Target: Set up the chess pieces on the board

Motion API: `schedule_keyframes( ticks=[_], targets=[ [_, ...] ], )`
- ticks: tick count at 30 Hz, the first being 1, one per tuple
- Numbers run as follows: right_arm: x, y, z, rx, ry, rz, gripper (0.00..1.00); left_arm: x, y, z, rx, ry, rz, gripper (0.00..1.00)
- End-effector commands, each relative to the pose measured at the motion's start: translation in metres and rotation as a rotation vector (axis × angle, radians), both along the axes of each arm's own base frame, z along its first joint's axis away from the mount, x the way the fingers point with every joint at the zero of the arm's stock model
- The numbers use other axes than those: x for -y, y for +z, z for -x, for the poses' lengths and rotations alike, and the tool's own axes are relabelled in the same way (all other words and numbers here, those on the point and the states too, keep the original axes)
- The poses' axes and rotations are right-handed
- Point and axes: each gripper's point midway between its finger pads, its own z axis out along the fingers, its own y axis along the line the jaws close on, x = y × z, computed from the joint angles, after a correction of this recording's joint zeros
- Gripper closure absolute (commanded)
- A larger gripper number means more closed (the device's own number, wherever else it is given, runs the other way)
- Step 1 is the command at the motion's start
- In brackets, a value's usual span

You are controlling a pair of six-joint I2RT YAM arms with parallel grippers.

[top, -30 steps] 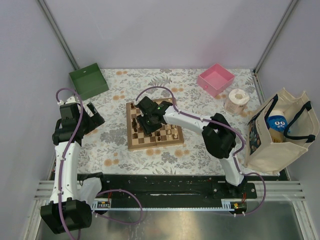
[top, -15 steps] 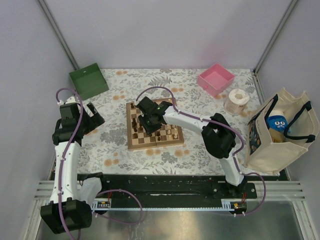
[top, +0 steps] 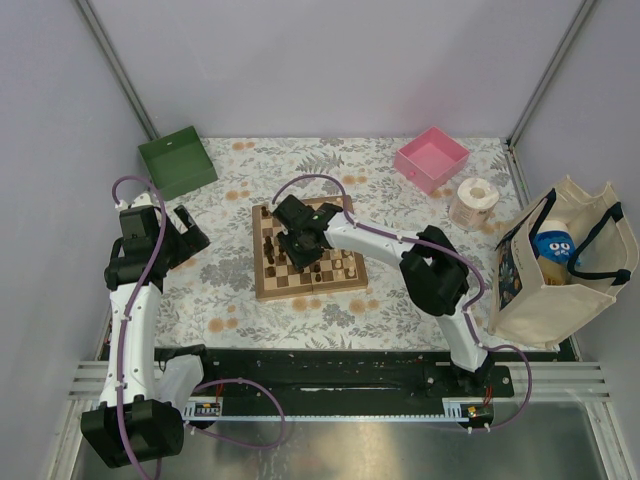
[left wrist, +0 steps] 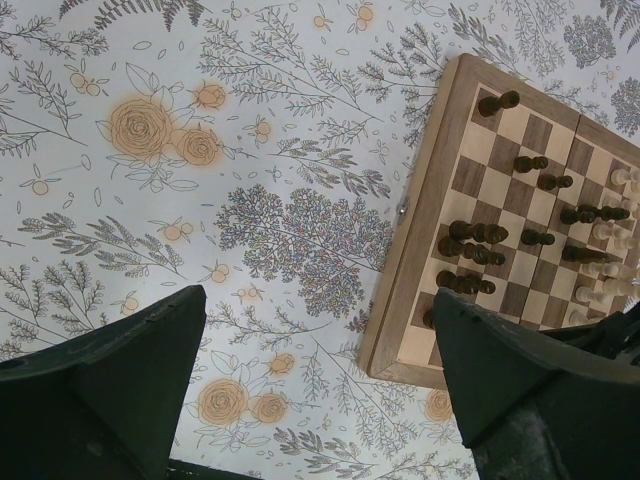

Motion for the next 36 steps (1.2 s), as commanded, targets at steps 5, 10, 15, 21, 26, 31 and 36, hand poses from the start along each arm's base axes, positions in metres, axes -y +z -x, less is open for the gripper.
schedule_keyframes(
  ticks=[5, 10, 15, 21, 26, 31, 36],
  targets=[
    [-0.002, 0.007, -0.007, 0.035, 0.000, 0.003, 0.72, 0.000, 0.007, -0.006, 0.048, -0.013, -0.007, 0.01],
    [-0.007, 0.016, -0.006, 0.036, -0.003, -0.029, 0.78, 0.000, 0.007, -0.006, 0.048, -0.013, -0.007, 0.01],
    [-0.017, 0.027, 0.002, 0.029, 0.016, -0.077, 0.79, 0.000, 0.007, -0.006, 0.050, -0.012, -0.007, 0.01],
    [-0.032, 0.036, 0.015, 0.025, 0.042, -0.112, 0.79, -0.001, 0.008, -0.006, 0.051, -0.011, -0.008, 0.01],
    [-0.044, 0.040, 0.026, 0.017, 0.060, -0.137, 0.79, 0.000, 0.008, -0.006, 0.050, -0.015, -0.006, 0.01],
    [-0.059, 0.042, 0.037, 0.010, 0.089, -0.158, 0.78, 0.000, 0.008, -0.007, 0.053, -0.015, -0.007, 0.01],
    [-0.072, 0.040, 0.043, -0.002, 0.108, -0.164, 0.78, 0.000, 0.008, -0.006, 0.052, -0.014, -0.005, 0.01]
  ],
)
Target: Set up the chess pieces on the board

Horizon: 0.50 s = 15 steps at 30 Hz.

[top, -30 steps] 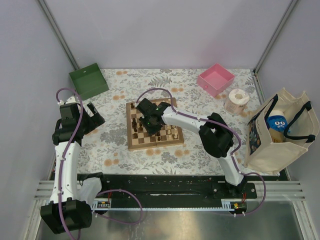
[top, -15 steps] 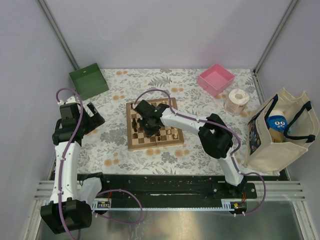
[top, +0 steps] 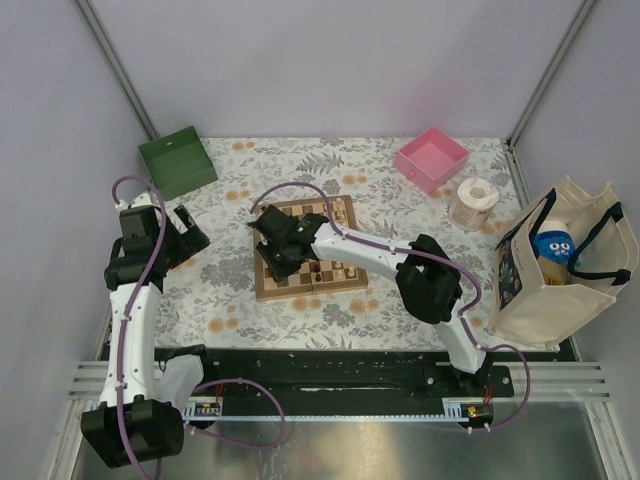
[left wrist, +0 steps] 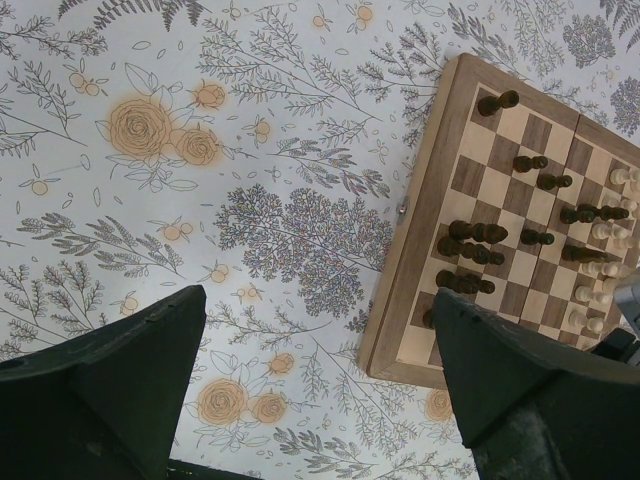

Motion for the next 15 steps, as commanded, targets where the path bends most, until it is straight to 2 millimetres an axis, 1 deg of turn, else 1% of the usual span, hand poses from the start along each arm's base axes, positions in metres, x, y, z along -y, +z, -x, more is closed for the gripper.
schedule_keyframes(
  ticks=[1, 5, 15],
  targets=[
    [-0.028, 0.027, 0.003, 0.019, 0.025, -0.091, 0.78, 0.000, 0.007, -0.006, 0.050, -0.014, -0.007, 0.01],
    [-0.034, 0.023, 0.010, 0.006, 0.039, -0.088, 0.78, -0.001, 0.007, -0.006, 0.050, -0.012, -0.006, 0.01],
    [-0.038, 0.012, 0.011, -0.001, 0.044, -0.070, 0.76, 0.000, 0.008, -0.006, 0.051, -0.013, -0.005, 0.01]
  ],
)
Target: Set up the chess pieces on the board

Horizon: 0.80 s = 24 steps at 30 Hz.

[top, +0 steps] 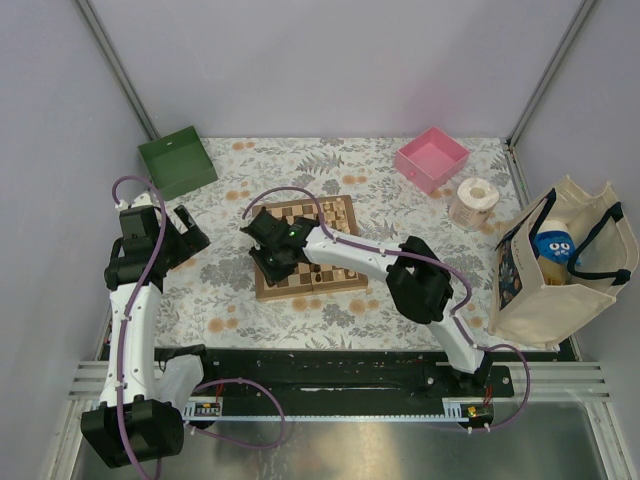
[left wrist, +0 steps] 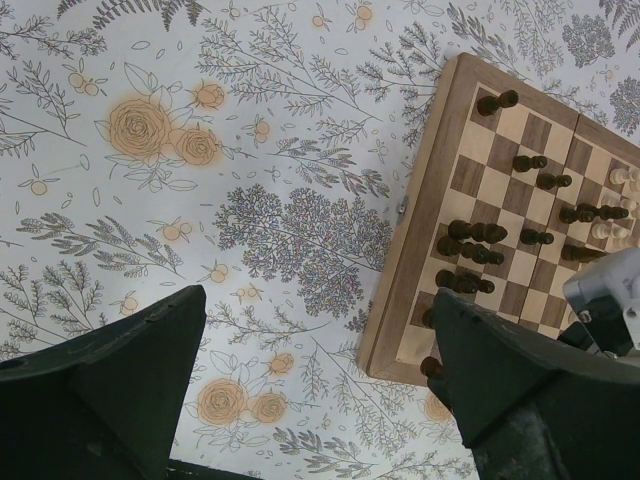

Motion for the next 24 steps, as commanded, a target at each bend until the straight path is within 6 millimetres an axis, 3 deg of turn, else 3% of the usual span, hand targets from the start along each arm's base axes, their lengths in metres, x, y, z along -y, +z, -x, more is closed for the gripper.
schedule_keyframes(
  ticks=[1, 24],
  targets=[
    [-0.015, 0.011, -0.001, 0.010, 0.009, -0.043, 0.77, -0.001, 0.007, -0.006, 0.049, -0.012, -0.008, 0.01],
    [-0.014, 0.002, -0.010, 0.047, 0.019, 0.010, 0.73, -0.001, 0.008, -0.005, 0.053, -0.009, -0.007, 0.01]
  ],
)
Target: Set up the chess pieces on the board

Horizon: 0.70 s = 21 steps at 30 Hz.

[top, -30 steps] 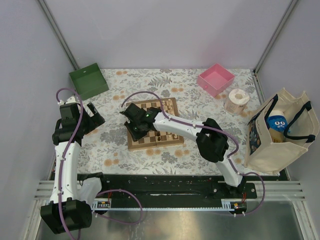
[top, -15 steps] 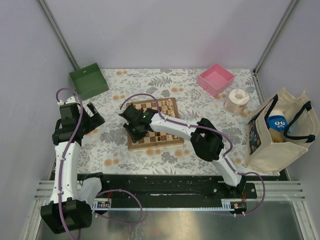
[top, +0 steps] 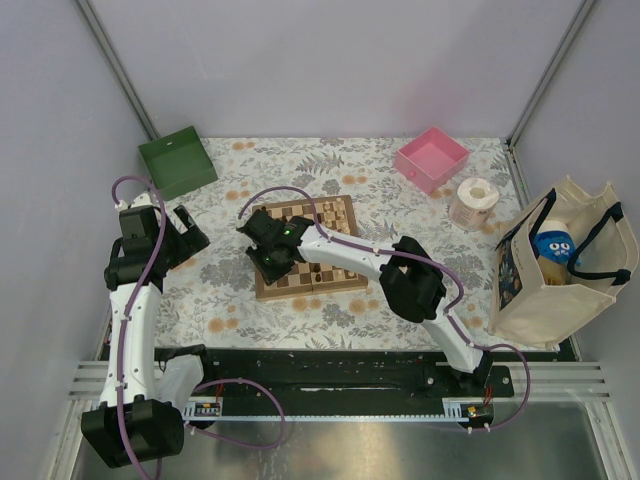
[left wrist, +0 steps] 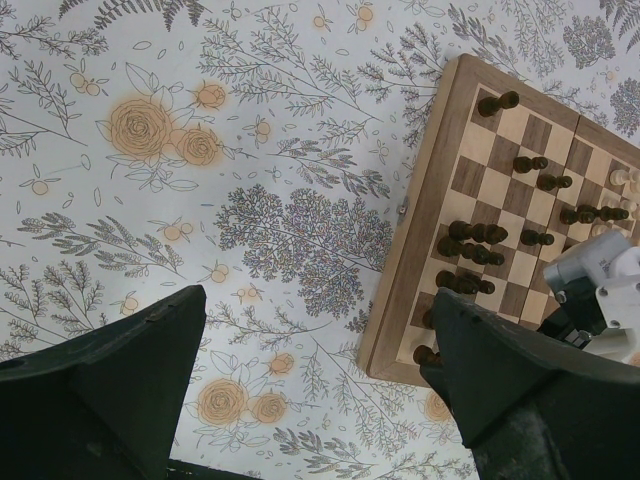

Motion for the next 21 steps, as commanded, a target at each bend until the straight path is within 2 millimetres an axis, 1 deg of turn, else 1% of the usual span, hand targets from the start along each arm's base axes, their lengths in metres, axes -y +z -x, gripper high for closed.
schedule_keyframes(
  ticks=[1, 17, 21],
  targets=[
    [-0.0072, 0.0096, -0.0030, 0.035, 0.009, -0.010, 0.73, 0.0000, 0.0080, -0.0059, 0.053, -0.014, -0.006, 0.01],
    [-0.0055, 0.0017, -0.0044, 0.035, 0.000, 0.008, 0.71, -0.0003, 0.0076, -0.0060, 0.051, -0.013, -0.006, 0.01],
    [-0.0054, 0.0044, -0.0050, 0.039, -0.001, 0.007, 0.70, -0.0003, 0.0066, -0.0059, 0.048, -0.013, -0.006, 0.01]
  ],
)
